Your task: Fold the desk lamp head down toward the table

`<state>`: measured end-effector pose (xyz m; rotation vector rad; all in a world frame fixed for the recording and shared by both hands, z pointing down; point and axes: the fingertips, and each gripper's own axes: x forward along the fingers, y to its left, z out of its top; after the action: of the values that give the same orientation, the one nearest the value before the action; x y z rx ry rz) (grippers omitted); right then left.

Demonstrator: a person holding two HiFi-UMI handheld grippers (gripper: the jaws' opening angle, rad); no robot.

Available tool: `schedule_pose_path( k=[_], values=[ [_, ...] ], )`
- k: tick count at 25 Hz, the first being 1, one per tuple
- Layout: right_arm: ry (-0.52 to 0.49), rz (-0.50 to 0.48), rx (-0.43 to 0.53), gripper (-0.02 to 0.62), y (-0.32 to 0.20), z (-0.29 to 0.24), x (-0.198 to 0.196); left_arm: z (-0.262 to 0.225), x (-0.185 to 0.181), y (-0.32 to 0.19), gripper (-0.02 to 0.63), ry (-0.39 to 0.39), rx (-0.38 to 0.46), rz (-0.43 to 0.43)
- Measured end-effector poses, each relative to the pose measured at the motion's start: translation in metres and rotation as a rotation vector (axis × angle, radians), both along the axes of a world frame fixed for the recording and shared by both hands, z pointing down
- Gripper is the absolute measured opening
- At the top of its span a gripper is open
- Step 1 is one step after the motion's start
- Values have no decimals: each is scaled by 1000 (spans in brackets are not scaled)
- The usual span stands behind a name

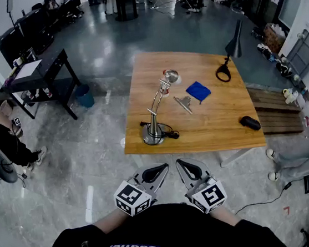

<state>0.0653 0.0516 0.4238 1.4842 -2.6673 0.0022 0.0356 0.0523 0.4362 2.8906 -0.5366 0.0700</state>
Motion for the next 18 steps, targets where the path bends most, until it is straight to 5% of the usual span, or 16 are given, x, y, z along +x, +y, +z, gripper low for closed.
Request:
schedule_pose_path(
  k=[18],
  values=[
    [-20,-41,26,2,-5,-4,5,4,6,-12,-2,-21,-9,-43]
  ],
)
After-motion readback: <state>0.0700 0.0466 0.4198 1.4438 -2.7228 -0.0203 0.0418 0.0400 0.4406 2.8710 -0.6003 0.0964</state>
